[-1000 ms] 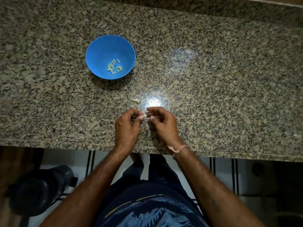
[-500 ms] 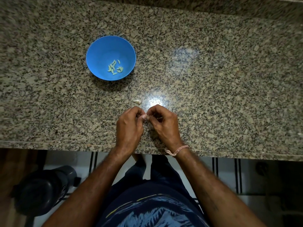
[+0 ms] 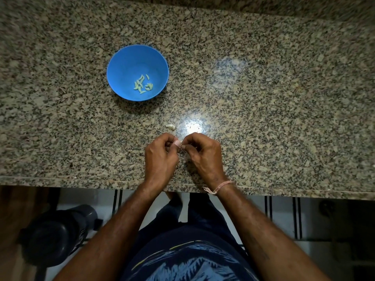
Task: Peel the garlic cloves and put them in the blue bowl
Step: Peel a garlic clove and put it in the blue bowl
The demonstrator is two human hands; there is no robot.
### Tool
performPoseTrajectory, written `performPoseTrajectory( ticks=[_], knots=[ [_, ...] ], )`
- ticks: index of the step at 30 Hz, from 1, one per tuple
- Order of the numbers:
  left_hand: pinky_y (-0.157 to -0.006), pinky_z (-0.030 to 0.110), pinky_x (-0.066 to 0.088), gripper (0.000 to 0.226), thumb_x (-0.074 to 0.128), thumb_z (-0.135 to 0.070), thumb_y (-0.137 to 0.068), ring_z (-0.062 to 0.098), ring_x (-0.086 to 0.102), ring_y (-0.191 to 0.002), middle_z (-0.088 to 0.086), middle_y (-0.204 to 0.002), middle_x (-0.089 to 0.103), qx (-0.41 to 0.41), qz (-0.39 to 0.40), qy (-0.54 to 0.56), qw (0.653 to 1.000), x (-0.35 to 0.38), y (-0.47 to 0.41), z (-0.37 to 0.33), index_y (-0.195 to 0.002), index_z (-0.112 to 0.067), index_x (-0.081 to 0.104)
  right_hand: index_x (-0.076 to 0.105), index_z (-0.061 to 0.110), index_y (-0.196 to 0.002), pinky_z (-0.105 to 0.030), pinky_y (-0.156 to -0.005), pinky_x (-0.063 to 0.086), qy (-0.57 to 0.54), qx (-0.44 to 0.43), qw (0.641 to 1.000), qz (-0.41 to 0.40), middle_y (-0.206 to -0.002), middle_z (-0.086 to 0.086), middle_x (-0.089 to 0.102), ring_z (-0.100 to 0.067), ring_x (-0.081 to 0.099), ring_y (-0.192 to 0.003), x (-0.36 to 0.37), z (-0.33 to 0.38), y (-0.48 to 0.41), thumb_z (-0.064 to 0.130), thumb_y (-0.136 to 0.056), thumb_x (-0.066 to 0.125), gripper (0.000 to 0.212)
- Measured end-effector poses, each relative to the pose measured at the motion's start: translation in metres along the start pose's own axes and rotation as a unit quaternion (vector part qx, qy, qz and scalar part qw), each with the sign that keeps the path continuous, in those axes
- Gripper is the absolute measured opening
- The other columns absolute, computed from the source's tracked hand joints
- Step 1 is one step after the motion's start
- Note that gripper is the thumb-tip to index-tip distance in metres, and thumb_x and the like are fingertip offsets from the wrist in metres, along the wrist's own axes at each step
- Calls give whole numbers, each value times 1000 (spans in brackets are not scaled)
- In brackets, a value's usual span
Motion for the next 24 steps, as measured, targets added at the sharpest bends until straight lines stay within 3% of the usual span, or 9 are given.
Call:
performPoseTrajectory(
  ticks=[5, 7, 10, 14, 16, 19, 21, 24],
  knots=[
    [-56, 7, 41, 15, 65, -22, -101, 8, 58, -69, -1, -76, 65, -49, 1, 38, 998, 1, -2, 4, -90, -15, 70, 78, 17, -110, -33, -84, 56, 74, 3, 997, -8, -108, 3, 74, -15, 66, -98, -1, -5, 2, 6, -95, 70, 21],
    [-55, 9, 42, 15, 65, -22, -101, 8, 57, -67, 1, -76, 65, -47, 3, 40, 998, 1, -2, 2, -89, -14, 70, 76, 17, -117, -29, -89, 55, 33, 18, 999, 0, -112, 3, 74, -14, 66, -103, -4, -1, 0, 8, -96, 68, 25],
    [-56, 13, 42, 17, 63, -22, -102, 8, 56, -67, 1, -76, 66, -47, 10, 36, 998, 4, -3, 1, -88, -15, 70, 77, 12, -106, -20, -84, 58, -90, 77, 993, 23, -101, 5, 76, -6, 71, -95, -5, 4, -4, 6, -93, 73, 14],
    [-59, 30, 45, 26, 57, -25, -105, 14, 54, -65, 8, -76, 66, -44, 27, 34, 998, 10, -5, 3, -85, -13, 67, 75, 7, -98, -23, -83, 59, -144, 119, 982, 19, -94, 1, 76, -11, 73, -91, -3, -1, -8, 4, -94, 72, 6],
    [-65, 35, 49, 29, 52, -28, -107, 17, 61, -71, 2, -77, 68, -48, 28, 33, 998, 10, -5, 5, -86, -16, 68, 74, 6, -99, -22, -82, 59, -153, 141, 978, 15, -94, 0, 76, -12, 73, -91, -2, -5, -8, 6, -95, 71, 5],
    [-79, 34, 56, 18, 52, -23, -107, 9, 66, -92, -8, -103, 71, -30, 14, 19, 999, 8, -4, 6, -107, -21, 69, 75, 7, -99, -22, -82, 58, -158, 171, 973, 7, -94, -1, 76, -13, 73, -90, -1, -11, -8, 10, -96, 71, 6],
    [-83, 33, 57, 22, 60, -21, -102, 2, 63, -102, -8, -120, 67, 7, 10, 23, 1000, 8, -4, 5, -123, -23, 66, 75, 7, -98, -24, -83, 59, -159, 176, 971, 7, -93, -1, 76, -14, 73, -90, -2, -13, -9, 12, -96, 71, 7],
    [-74, 31, 55, 19, 69, -35, -96, 6, 62, -96, -13, -112, 67, 69, 0, -14, 998, 8, -4, 1, -113, -27, 70, 74, 6, -95, -27, -82, 60, -160, 173, 972, 10, -91, -2, 76, -16, 73, -89, -2, -12, -9, 15, -96, 72, 9]
  ],
)
Point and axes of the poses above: each hand's wrist, its own y-axis away from the middle knuckle, its own x-axis out of the palm, z = x × y, the point moved 4 cm from there along -y, towards the middle knuckle
